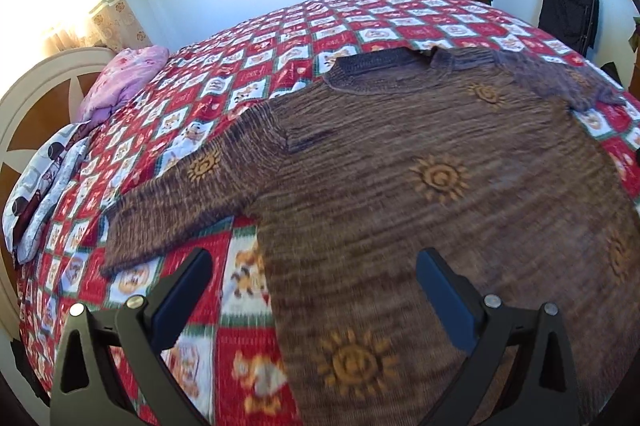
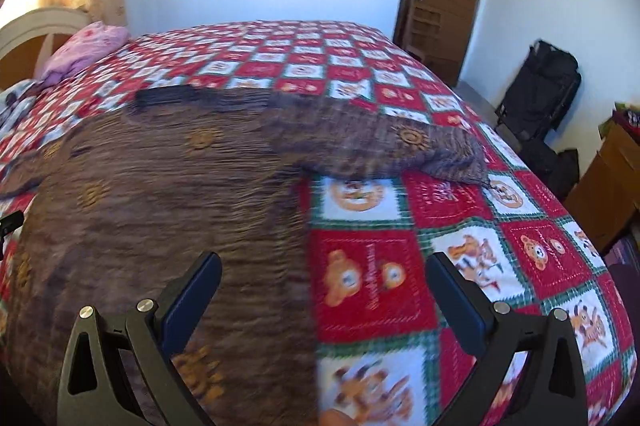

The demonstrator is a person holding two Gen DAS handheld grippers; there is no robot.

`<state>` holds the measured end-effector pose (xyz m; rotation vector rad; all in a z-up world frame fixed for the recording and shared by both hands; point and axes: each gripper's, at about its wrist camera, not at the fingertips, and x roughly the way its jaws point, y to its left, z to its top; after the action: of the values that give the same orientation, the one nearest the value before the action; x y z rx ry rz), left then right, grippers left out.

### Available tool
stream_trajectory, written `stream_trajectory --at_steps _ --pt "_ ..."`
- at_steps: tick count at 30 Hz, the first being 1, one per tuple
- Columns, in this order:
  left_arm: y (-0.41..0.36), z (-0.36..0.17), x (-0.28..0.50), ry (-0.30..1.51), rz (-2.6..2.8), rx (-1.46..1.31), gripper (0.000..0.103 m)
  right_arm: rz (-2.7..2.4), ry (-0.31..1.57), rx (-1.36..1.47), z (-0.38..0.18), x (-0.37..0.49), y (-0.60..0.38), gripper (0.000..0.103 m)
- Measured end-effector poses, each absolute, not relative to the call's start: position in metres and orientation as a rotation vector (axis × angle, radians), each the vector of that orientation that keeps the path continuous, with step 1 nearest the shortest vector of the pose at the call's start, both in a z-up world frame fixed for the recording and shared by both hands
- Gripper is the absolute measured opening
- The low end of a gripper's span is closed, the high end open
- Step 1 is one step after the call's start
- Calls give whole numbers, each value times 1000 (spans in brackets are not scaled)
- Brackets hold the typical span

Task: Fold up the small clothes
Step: 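Move the right tool down to the sweater sleeve cuff, then grasp the sleeve cuff with the right tool and fold it across the body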

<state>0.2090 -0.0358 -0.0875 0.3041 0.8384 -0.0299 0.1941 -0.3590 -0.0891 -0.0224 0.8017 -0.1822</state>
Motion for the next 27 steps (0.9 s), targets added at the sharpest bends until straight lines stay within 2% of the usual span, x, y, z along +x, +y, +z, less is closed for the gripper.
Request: stream_trajectory --at_steps 16,18,21,25,27 --pt "-18 -118 301 852 100 232 103 -392 810 257 -91 246 -517 100" --pt "-11 -121 309 862 124 214 103 -413 821 307 -92 253 -539 87" --pt "-3 -126 318 872 145 193 103 -440 832 350 -95 264 -562 74" --pt "3 -129 327 874 168 187 103 -453 869 358 -102 278 -576 63" --pt "5 -130 330 877 175 180 103 -450 892 350 -107 284 -577 62"
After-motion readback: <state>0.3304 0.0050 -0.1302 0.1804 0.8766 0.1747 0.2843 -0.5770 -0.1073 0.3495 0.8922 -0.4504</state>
